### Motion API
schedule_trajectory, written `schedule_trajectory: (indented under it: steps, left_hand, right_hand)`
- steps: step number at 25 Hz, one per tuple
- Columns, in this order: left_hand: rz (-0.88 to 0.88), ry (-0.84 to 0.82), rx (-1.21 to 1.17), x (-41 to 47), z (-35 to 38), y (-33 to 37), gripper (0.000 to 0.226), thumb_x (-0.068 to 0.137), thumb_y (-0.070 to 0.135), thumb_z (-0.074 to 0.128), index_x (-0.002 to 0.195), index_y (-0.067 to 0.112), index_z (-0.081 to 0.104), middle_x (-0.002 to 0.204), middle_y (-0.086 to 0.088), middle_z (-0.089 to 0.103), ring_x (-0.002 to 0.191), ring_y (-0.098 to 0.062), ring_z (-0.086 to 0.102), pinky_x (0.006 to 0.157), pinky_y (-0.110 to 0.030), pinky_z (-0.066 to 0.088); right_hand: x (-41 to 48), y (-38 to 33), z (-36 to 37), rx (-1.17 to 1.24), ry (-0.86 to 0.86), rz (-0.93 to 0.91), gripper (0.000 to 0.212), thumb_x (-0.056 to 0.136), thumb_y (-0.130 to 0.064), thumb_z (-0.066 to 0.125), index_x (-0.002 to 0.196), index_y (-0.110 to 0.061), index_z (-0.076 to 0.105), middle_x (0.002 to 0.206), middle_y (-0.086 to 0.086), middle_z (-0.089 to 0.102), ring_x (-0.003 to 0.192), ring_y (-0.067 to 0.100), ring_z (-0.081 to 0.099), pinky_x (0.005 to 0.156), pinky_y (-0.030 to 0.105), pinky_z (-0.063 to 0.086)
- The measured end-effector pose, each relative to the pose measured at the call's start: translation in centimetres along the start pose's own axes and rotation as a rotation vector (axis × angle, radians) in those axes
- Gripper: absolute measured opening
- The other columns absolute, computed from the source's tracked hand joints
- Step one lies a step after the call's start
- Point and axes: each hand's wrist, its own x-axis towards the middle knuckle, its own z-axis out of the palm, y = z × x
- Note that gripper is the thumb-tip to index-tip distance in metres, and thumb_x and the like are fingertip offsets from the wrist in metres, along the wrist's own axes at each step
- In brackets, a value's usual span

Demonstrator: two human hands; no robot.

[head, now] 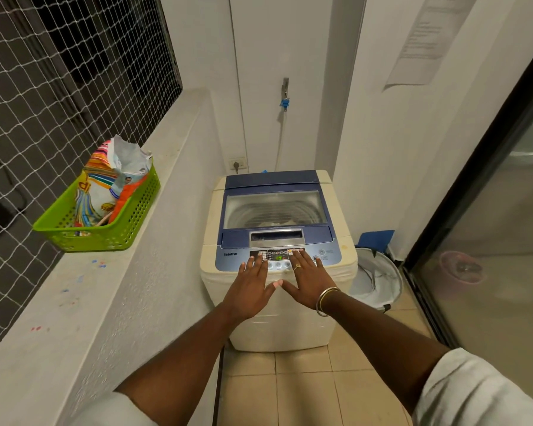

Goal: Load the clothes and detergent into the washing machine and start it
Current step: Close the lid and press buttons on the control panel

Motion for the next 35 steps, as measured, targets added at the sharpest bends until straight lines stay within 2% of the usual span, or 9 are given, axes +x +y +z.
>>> schedule_trajectory:
  steps: [2, 4, 7, 11, 14, 17, 20, 25, 35]
  left_hand:
    - [-0.009, -0.011, 0.012, 0.0, -0.1, 0.0, 0.079, 0.098, 0.064, 0.015, 0.16, 0.013, 0.012, 0.168, -0.009, 0.007, 0.156, -0.027, 0.004, 0.125, -0.042, 0.002]
    - [-0.009, -0.01, 0.026, 0.1, -0.1, 0.0, 0.075, 0.101, 0.059, 0.022, 0.16, 0.013, 0.012, 0.168, -0.009, 0.006, 0.156, -0.027, 0.003, 0.125, -0.041, 0.001]
    - [-0.004, -0.013, 0.03, 0.2, 0.0, 0.0, 0.076, 0.101, 0.06, 0.021, 0.16, 0.012, 0.011, 0.168, -0.01, 0.006, 0.156, -0.028, 0.003, 0.125, -0.041, 0.0]
    - [-0.009, -0.017, 0.038, 0.5, 0.2, 0.0, 0.086, 0.093, 0.068, 0.007, 0.16, 0.014, 0.011, 0.169, -0.008, 0.006, 0.156, -0.027, 0.003, 0.124, -0.041, 0.001]
    - [-0.009, -0.013, 0.034, 0.8, 0.4, -0.1, 0.075, 0.101, 0.06, 0.022, 0.159, 0.014, 0.012, 0.168, -0.008, 0.007, 0.156, -0.027, 0.004, 0.124, -0.041, 0.001]
    - [-0.003, -0.018, 0.037, 1.3, 0.5, -0.3, 0.074, 0.102, 0.059, 0.024, 0.16, 0.013, 0.012, 0.168, -0.009, 0.007, 0.156, -0.027, 0.003, 0.125, -0.041, 0.001]
    - [0.0, -0.013, 0.033, 2.0, 0.8, -0.6, 0.072, 0.104, 0.056, 0.027, 0.159, 0.013, 0.013, 0.168, -0.009, 0.008, 0.156, -0.027, 0.003, 0.125, -0.042, 0.001]
    - [0.001, -0.026, 0.021, 2.5, 2.0, -1.3, 0.069, 0.105, 0.051, 0.028, 0.16, 0.013, 0.01, 0.168, -0.009, 0.005, 0.156, -0.028, 0.004, 0.125, -0.041, 0.001]
    - [-0.011, -0.065, 0.005, 4.2, 3.8, -2.4, 0.069, 0.105, 0.053, 0.027, 0.16, 0.015, 0.009, 0.169, -0.007, 0.003, 0.156, -0.027, 0.003, 0.123, -0.039, -0.001]
  right_hand:
    - [0.0, -0.1, -0.1, -0.001, 0.004, -0.004, 0.089, 0.089, -0.075, 0.016, 0.158, -0.018, 0.01, 0.166, 0.003, 0.003, 0.153, 0.023, -0.002, 0.122, 0.053, 0.006]
    - [0.0, 0.0, -0.2, -0.001, 0.005, -0.007, 0.093, 0.085, -0.077, 0.01, 0.158, -0.018, 0.01, 0.166, 0.002, 0.003, 0.153, 0.022, -0.003, 0.122, 0.053, 0.006]
    - [0.1, 0.0, 0.0, -0.004, 0.009, -0.011, 0.092, 0.087, -0.078, 0.013, 0.158, -0.019, 0.011, 0.166, 0.002, 0.004, 0.153, 0.023, -0.002, 0.122, 0.054, 0.006]
    - [0.1, 0.2, 0.2, -0.01, 0.002, -0.009, 0.09, 0.09, -0.076, 0.017, 0.158, -0.019, 0.011, 0.165, 0.002, 0.006, 0.153, 0.023, 0.0, 0.122, 0.054, 0.006]
    - [0.4, 0.3, 0.2, -0.007, -0.01, -0.01, 0.089, 0.09, -0.076, 0.018, 0.158, -0.02, 0.01, 0.166, 0.002, 0.006, 0.153, 0.023, 0.0, 0.122, 0.054, 0.006]
    - [0.7, 0.4, 0.3, 0.003, -0.015, -0.006, 0.088, 0.091, -0.076, 0.018, 0.158, -0.019, 0.011, 0.166, 0.002, 0.007, 0.153, 0.022, 0.002, 0.122, 0.054, 0.007]
    - [1.0, 0.7, 0.5, 0.04, -0.032, 0.046, 0.089, 0.091, -0.075, 0.025, 0.157, -0.017, 0.013, 0.165, 0.003, 0.01, 0.152, 0.022, 0.008, 0.122, 0.051, 0.011]
    - [1.6, 2.9, 1.3, 0.125, -0.067, 0.202, 0.094, 0.084, -0.075, 0.045, 0.153, -0.016, 0.023, 0.162, 0.005, 0.022, 0.147, 0.026, 0.024, 0.118, 0.049, 0.027]
    - [3.8, 5.7, 2.0, 0.011, -0.202, 0.238, 0.098, 0.072, -0.079, 0.057, 0.145, -0.019, 0.033, 0.15, 0.002, 0.035, 0.136, 0.027, 0.035, 0.109, 0.053, 0.036]
